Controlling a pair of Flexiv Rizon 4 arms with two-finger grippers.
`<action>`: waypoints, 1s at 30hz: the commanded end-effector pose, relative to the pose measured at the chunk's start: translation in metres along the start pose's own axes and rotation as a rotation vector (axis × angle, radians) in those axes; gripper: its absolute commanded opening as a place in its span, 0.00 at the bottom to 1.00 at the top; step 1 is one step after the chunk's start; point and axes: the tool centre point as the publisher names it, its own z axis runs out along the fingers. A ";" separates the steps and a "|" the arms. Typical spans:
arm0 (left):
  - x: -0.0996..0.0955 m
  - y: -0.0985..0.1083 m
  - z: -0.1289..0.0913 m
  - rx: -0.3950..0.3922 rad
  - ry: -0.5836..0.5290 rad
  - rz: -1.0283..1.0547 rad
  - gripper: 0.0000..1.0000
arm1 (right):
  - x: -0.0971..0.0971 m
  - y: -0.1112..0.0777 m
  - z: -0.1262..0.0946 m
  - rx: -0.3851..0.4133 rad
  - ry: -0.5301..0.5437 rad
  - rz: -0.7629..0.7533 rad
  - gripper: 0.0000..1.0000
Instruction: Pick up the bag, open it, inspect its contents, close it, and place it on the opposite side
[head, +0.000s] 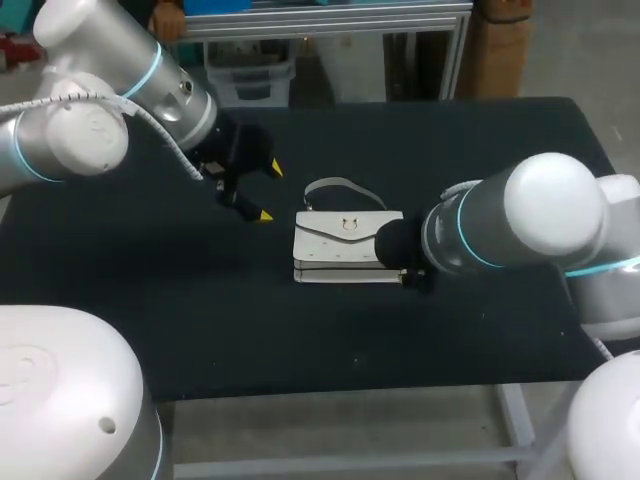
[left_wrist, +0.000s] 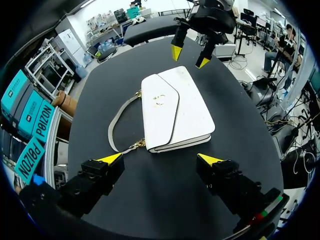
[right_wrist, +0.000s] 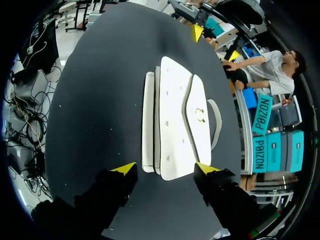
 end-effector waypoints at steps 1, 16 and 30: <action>-0.004 0.001 0.003 0.004 0.015 0.001 1.00 | -0.003 0.012 0.016 0.054 -0.006 -0.014 0.64; -0.002 0.015 0.006 0.008 0.036 -0.015 1.00 | -0.006 0.022 0.034 0.168 -0.044 -0.051 0.46; -0.002 0.016 0.010 0.002 0.051 -0.012 1.00 | -0.011 0.012 0.042 0.212 -0.063 -0.045 0.43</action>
